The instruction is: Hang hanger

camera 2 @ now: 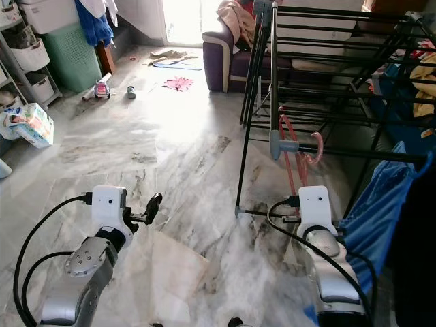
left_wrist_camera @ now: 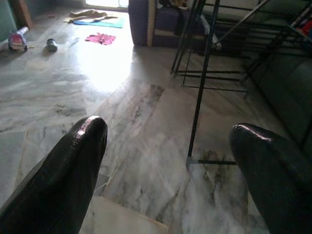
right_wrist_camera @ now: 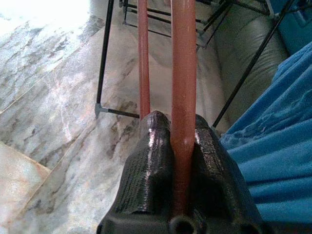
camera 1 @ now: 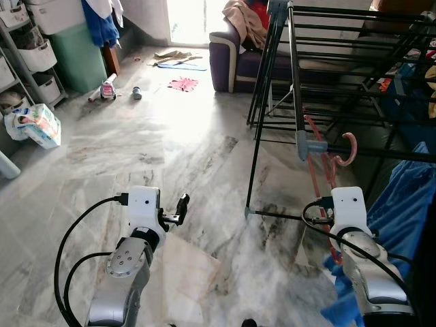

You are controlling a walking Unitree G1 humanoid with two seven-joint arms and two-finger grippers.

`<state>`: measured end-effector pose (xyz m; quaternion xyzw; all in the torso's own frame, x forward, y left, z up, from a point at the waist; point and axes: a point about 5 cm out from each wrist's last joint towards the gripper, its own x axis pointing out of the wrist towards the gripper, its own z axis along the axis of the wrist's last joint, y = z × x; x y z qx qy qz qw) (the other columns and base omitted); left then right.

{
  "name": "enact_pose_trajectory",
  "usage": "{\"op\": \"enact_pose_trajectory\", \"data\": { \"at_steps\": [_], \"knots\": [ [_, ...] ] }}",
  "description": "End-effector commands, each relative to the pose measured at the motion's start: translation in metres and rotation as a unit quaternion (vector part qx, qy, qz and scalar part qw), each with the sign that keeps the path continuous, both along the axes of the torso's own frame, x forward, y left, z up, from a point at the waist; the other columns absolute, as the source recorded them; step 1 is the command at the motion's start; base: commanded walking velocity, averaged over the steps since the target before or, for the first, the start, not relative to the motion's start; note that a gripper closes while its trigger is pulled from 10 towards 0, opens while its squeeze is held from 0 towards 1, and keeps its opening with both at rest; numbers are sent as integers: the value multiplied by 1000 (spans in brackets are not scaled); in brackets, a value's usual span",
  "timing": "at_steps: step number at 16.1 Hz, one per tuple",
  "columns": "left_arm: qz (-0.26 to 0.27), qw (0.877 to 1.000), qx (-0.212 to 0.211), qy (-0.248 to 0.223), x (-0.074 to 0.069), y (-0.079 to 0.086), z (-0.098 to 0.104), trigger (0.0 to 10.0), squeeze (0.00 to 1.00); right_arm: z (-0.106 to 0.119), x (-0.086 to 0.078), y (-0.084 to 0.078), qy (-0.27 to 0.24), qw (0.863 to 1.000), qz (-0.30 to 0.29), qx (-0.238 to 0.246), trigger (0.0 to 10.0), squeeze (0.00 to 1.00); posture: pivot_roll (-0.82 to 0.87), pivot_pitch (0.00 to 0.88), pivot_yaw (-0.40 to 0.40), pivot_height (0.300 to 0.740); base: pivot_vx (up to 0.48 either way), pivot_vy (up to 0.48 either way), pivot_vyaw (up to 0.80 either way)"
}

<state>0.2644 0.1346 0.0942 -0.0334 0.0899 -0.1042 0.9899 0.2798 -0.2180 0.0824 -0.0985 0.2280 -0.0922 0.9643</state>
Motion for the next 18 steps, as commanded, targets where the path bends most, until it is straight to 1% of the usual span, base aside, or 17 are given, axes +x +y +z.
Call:
{"op": "enact_pose_trajectory", "data": {
  "at_steps": [1,3,5,8,10,11,12,13,15,17,18],
  "knots": [
    [-15,1000,-9,-3,-2,-3,3,10000,0,9,11,-9,-16,1000,-17,2,10000,0,54,71,-14,740,0,0,0],
    [-20,1000,-13,-6,-2,-2,4,10000,0,11,15,-13,-17,1000,-24,6,10000,0,56,71,-14,740,0,0,0],
    [-18,1000,-10,-8,-3,-2,5,10000,0,12,16,-12,-18,1000,-22,4,10000,0,61,71,-15,740,0,0,0],
    [-16,1000,-11,-2,-5,-2,2,10000,0,3,16,-8,3,1000,-17,11,10000,0,60,71,-12,740,0,0,0],
    [-20,1000,-8,1,-4,-3,2,10000,0,2,22,-6,12,1000,-14,13,10000,0,58,72,-10,740,0,0,0],
    [-20,1000,-7,2,-4,-4,2,10000,0,4,28,-6,11,1000,-15,16,10000,0,59,74,-11,740,0,0,0],
    [-21,1000,-8,3,-4,-4,1,10000,0,3,33,-6,21,999,-16,19,10000,0,59,74,-11,740,0,0,0],
    [-23,1000,-8,6,-4,-5,1,10000,0,1,37,-6,34,999,-22,36,10000,0,60,74,-13,740,0,0,0],
    [-26,1000,-9,10,-6,-7,-1,10000,0,-3,42,-4,49,997,-25,51,10000,0,67,75,-20,740,0,0,0],
    [-26,1000,-10,12,-7,-7,-1,10000,0,-9,40,-2,63,995,-30,69,10000,0,71,76,-24,740,0,0,0],
    [-25,1000,-10,14,-8,-6,-2,10000,0,-15,37,0,75,994,-28,76,10000,0,71,78,-24,740,0,0,0]
  ]
}}
